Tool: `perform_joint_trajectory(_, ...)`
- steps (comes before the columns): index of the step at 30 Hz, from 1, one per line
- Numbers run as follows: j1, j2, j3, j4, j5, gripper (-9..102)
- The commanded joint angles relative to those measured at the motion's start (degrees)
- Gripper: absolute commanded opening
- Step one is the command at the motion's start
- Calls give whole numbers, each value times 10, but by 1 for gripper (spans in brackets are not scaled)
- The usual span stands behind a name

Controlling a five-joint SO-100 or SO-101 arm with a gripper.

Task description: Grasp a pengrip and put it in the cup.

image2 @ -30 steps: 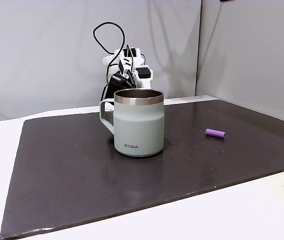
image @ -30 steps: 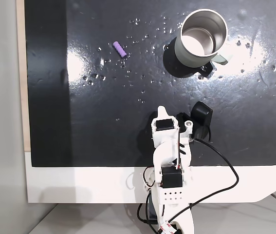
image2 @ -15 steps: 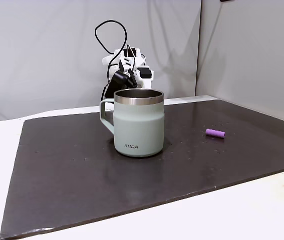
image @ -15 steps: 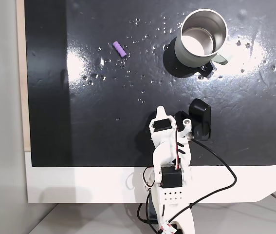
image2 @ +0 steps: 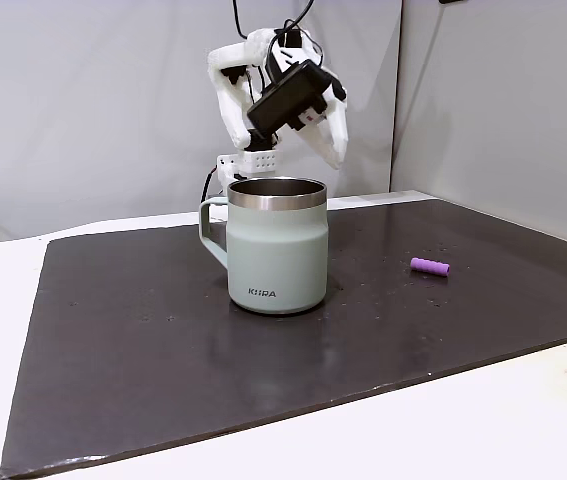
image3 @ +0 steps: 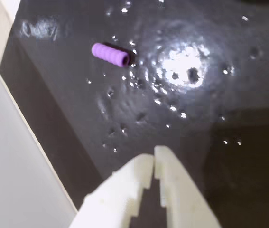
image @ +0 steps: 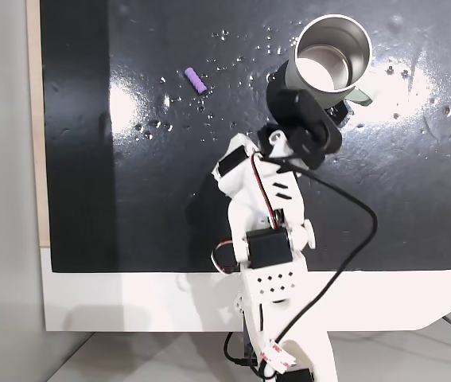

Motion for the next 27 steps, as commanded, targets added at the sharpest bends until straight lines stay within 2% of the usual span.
perform_joint_trajectory(1, -30, -100, -163, 20, -64, 0)
perform_joint_trajectory(6, -70, -176, -267, 59, -196, 0)
perform_joint_trajectory(13, -98, -224, -276, -4, -432, 0)
perform_joint_trajectory(16, -103, -262, -294, -5, -514, 0)
perform_joint_trajectory(20, -103, -337, -369, 55, -594, 2)
perform_joint_trajectory(23, -99, -396, -433, 106, -648, 8)
perform_joint_trajectory(27, -88, -456, -497, 135, -708, 17)
